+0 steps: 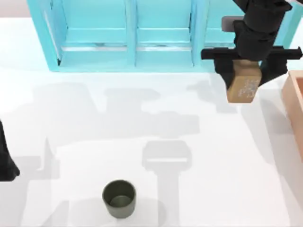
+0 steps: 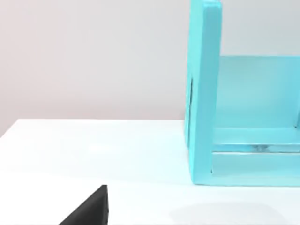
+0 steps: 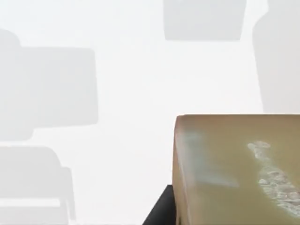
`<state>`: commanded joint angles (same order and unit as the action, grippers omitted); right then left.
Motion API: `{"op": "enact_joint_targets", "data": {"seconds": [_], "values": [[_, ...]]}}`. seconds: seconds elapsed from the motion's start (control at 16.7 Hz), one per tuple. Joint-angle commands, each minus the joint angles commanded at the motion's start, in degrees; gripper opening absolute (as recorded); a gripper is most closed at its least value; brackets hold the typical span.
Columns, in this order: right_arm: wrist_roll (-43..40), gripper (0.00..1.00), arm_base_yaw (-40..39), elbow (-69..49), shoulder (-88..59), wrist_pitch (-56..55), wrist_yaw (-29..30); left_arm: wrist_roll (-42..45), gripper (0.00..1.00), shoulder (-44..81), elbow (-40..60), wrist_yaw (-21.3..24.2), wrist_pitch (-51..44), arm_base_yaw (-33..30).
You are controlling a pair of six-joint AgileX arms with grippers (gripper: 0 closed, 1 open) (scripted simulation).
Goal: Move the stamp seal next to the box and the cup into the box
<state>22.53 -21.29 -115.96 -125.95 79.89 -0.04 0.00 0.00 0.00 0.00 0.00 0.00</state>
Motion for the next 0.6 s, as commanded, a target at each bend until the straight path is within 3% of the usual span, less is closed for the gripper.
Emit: {"op": "enact_joint_targets", "data": {"seconds": [0.24,0.6], "values": [[0.34,0.0,-0.64,6.39,6.15,-1.19,0.02,0.0,1.0,0.0,0.0,0.0,0.0,0.0],[1.89,0.0,-2.3,28.81,24.27,-4.13,0.1,0.0,1.0,0.0,0.0,0.0,0.0,0.0]]}}
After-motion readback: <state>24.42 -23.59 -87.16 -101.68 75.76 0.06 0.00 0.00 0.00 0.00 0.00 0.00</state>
